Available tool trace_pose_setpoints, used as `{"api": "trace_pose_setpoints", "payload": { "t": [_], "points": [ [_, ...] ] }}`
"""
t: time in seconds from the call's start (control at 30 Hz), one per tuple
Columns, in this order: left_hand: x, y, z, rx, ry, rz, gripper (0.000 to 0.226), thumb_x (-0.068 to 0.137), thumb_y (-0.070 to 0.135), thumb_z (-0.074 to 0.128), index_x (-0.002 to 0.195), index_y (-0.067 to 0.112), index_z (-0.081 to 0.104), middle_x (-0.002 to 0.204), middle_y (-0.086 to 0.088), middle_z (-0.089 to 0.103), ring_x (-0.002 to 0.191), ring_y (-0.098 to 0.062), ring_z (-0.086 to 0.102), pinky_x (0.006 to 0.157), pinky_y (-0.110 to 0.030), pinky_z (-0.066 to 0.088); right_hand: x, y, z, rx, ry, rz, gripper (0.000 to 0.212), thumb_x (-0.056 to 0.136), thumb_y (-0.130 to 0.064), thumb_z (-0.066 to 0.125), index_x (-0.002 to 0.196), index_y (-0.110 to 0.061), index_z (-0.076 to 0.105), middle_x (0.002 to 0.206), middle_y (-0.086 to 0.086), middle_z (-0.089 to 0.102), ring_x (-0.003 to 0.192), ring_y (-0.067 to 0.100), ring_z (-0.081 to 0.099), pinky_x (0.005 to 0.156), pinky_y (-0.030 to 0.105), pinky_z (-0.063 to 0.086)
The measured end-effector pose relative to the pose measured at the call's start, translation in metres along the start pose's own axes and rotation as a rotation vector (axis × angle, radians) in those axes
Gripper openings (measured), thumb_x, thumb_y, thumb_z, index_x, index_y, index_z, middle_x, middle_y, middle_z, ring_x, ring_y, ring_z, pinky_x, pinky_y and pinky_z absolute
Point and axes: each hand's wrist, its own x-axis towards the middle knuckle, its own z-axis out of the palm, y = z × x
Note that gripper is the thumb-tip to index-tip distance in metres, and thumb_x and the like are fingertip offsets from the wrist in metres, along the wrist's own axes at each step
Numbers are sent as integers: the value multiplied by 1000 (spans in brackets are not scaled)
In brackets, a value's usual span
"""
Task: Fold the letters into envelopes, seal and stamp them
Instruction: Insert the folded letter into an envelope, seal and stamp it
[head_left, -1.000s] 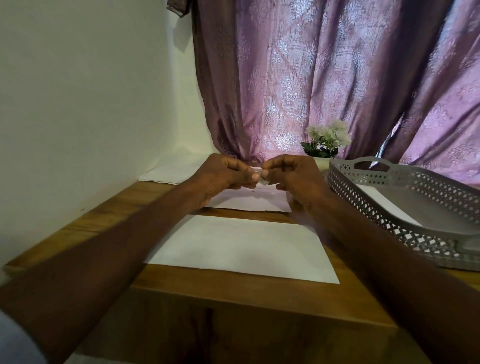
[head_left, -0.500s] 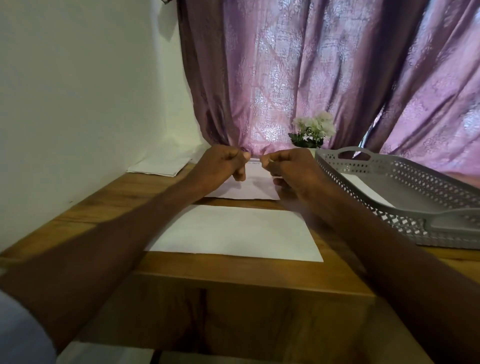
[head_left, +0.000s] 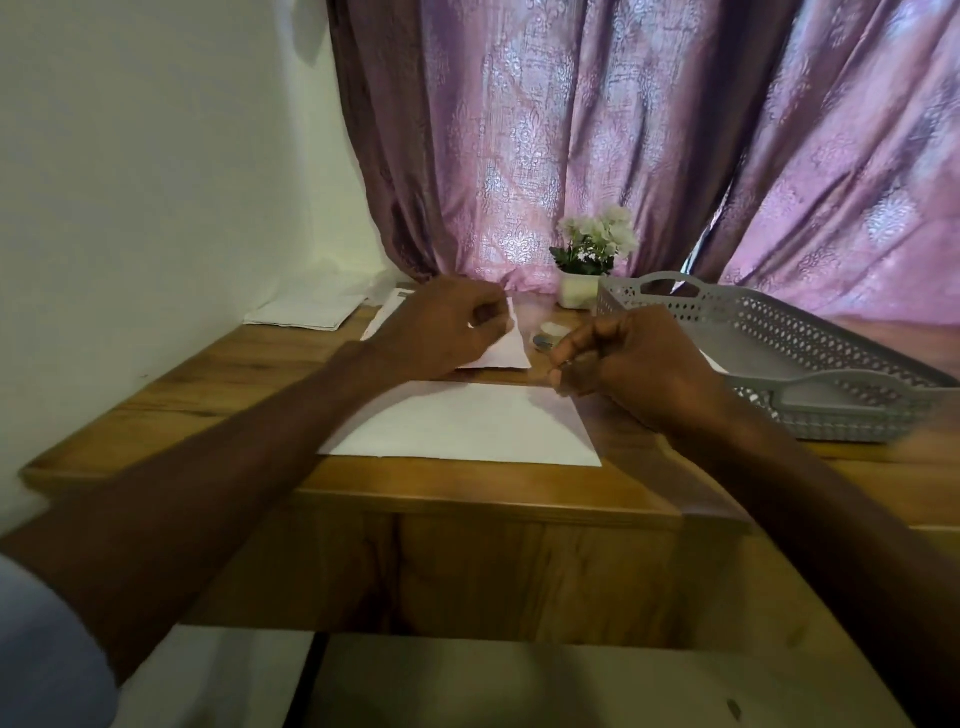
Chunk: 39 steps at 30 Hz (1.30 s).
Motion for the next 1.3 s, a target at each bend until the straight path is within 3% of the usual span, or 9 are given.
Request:
{"api": "trace_pose_setpoints", "payload": {
  "t": [0.2, 0.4, 0.57, 0.77, 0.87, 0.97, 1.07, 1.2, 1.3],
  "points": [
    [-40, 46, 16, -2, -220, -46, 31, 91, 51, 63, 110, 30, 74, 110, 8, 73, 96, -14, 64, 87, -45, 57, -28, 5, -7, 134, -112, 158, 21, 77, 5, 83, 90, -12, 80, 73, 2, 77, 64, 13, 73, 60, 24, 61],
    [-55, 55, 22, -79, -206, -128, 15, 93, 46, 70, 105, 38, 66, 118, 8, 66, 103, -12, 57, 95, -46, 52, -36, 4, -3, 91, -145, 158, 10, 83, 1, 79, 85, -8, 82, 78, 9, 78, 61, 8, 68, 57, 17, 56],
    [-54, 57, 25, -12, -201, -128, 24, 93, 52, 66, 110, 35, 68, 120, 7, 66, 106, -12, 56, 96, -46, 48, -36, 6, -5, 37, -120, 165, 7, 82, -2, 80, 83, -9, 82, 79, 10, 79, 67, 17, 63, 62, 29, 51],
    [-54, 55, 25, -38, -203, -142, 21, 92, 52, 66, 107, 37, 67, 121, 8, 66, 104, -9, 55, 95, -45, 50, -31, 11, -11, -9, -231, 116, 9, 79, -5, 85, 85, -10, 81, 76, 7, 78, 64, 12, 69, 59, 24, 55],
    [-54, 55, 26, -42, -197, -134, 21, 92, 52, 66, 106, 38, 66, 119, 7, 66, 101, -9, 55, 95, -47, 50, -27, 10, -13, -41, -284, 99, 15, 76, -6, 88, 89, -10, 81, 74, 11, 76, 63, 16, 65, 58, 28, 54],
    [-54, 55, 27, -40, -201, -136, 17, 90, 55, 64, 103, 44, 62, 118, 9, 66, 100, -8, 55, 95, -49, 51, -24, 8, -14, -71, -336, 70, 18, 76, -3, 87, 92, -6, 79, 61, -3, 70, 54, 6, 61, 52, 21, 51],
    [-54, 55, 27, -40, -201, -141, 18, 90, 56, 64, 102, 44, 61, 118, 9, 66, 101, -9, 55, 95, -50, 52, -23, 7, -15, -96, -338, 70, 19, 76, -3, 87, 94, -5, 78, 61, -5, 70, 53, 4, 62, 51, 21, 51],
    [-54, 56, 26, -41, -214, -143, 17, 90, 54, 65, 103, 43, 61, 118, 8, 66, 102, -10, 55, 96, -52, 51, -25, 5, -15, -125, -349, 64, 19, 77, -7, 87, 94, -6, 78, 73, 13, 74, 65, 21, 64, 61, 31, 54],
    [-55, 56, 25, -55, -213, -145, 19, 91, 53, 65, 105, 41, 63, 118, 7, 66, 103, -11, 55, 96, -51, 51, -25, 4, -15, -125, -362, 66, 21, 77, -6, 86, 96, -5, 77, 81, 27, 72, 65, 24, 63, 64, 35, 54]
  ]
}}
